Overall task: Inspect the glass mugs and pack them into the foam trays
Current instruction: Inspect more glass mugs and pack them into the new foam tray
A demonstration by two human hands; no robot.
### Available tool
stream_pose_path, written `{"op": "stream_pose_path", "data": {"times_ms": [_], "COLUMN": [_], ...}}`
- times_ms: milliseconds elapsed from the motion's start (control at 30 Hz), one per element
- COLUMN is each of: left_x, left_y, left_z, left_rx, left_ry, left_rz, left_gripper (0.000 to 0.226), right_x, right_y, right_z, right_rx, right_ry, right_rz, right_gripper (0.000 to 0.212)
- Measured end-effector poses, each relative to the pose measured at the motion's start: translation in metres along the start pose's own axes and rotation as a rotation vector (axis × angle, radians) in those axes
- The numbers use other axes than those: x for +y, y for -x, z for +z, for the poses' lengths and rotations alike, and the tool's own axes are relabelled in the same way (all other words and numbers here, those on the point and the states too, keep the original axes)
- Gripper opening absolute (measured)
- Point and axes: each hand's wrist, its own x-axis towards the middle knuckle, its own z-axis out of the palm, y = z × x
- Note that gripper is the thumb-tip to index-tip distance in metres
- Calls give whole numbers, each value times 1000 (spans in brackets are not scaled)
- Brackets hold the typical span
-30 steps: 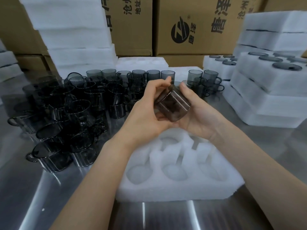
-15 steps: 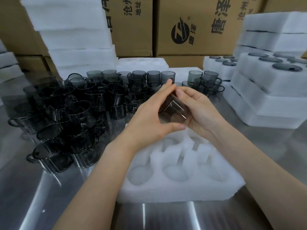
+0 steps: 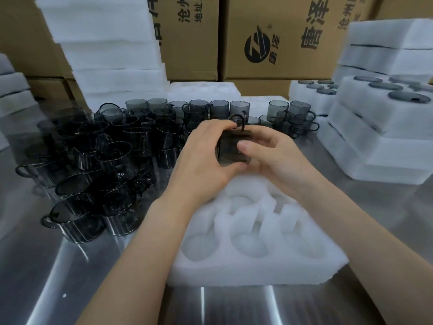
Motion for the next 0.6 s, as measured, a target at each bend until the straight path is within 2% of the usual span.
{"op": "stream_pose_path", "data": {"times_ms": [167,400,500,600], "left_x": [-1,1,4,8], "left_y": [-3,-1,-1,-1], "left_z": [1,3,2,0], "left_rx": [-127,49,62,103], "left_ry": [-133,10,83,153], "left_rz": [-53,-44,-110,-105], "left_gripper": [65,67,62,50], "right_x": [2,-1,1,0], "right_y": [0,0,-1,-1], "right_z": [5,4,5,5], "right_rx": [50,96,117,90], "right_ry": [309,179,106,41], "right_rz": [-150,-90,-11,30], "right_gripper": [34,21,30,31]}}
